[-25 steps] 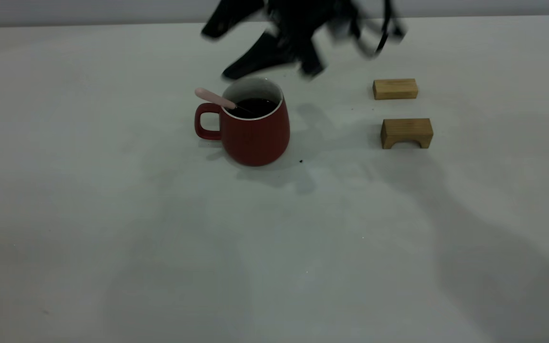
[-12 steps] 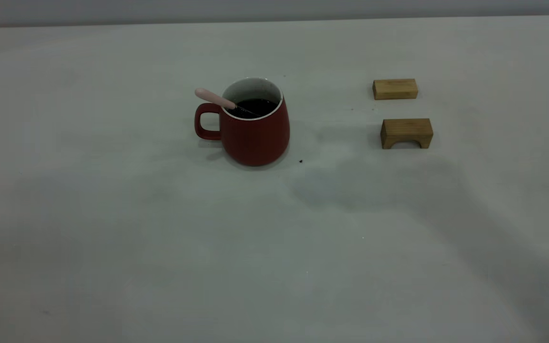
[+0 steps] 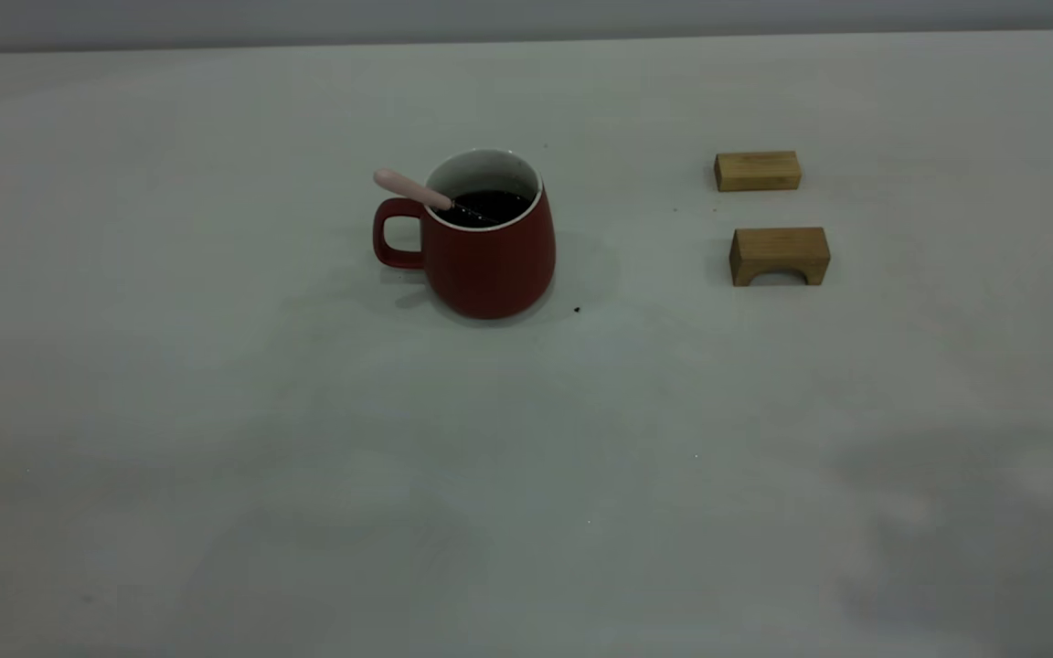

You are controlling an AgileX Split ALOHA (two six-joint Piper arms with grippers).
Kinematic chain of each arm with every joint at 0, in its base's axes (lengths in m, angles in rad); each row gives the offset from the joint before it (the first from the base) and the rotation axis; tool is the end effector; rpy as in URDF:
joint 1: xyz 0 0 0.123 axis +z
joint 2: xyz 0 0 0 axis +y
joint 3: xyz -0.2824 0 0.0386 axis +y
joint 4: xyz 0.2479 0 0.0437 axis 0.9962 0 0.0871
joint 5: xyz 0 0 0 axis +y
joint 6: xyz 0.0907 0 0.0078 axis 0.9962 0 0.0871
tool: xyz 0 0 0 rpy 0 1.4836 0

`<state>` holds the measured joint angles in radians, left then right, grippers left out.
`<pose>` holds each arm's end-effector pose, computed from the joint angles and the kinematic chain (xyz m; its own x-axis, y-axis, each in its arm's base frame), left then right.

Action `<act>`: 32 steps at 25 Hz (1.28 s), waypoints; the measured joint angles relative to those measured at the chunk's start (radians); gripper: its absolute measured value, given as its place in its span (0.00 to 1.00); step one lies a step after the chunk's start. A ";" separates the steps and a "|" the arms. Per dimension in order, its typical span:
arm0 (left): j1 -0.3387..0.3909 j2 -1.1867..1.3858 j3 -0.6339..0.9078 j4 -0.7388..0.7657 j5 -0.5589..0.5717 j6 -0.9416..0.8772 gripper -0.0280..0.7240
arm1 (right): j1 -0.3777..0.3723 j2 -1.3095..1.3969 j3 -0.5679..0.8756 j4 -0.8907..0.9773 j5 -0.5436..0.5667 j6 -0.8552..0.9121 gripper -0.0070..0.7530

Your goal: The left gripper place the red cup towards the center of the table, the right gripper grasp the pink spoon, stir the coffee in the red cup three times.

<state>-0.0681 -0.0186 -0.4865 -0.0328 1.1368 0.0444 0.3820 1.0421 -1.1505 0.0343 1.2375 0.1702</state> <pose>-0.0097 -0.0021 0.2673 -0.5135 0.0657 -0.8556 0.1092 0.9940 0.0108 0.1645 0.0692 0.3780 -0.8579 -0.1503 -0.4914 -0.2369 0.9643 0.1186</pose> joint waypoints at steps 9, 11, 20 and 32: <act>0.000 0.000 0.000 0.000 0.000 0.000 0.42 | -0.267 -0.500 0.436 -0.058 0.000 -0.117 0.74; 0.000 0.000 0.000 0.000 0.000 0.000 0.42 | -0.308 -0.612 0.496 -0.056 0.000 -0.134 0.74; 0.000 0.000 0.000 0.000 0.000 0.001 0.42 | -0.359 -0.887 0.675 0.000 -0.092 -0.201 0.74; 0.000 0.000 0.000 0.000 0.000 0.001 0.42 | -0.432 -1.020 0.682 0.019 -0.104 -0.228 0.74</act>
<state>-0.0681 -0.0186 -0.4865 -0.0328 1.1368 0.0457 -0.0499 0.0223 -0.4687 0.0531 1.1332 -0.0574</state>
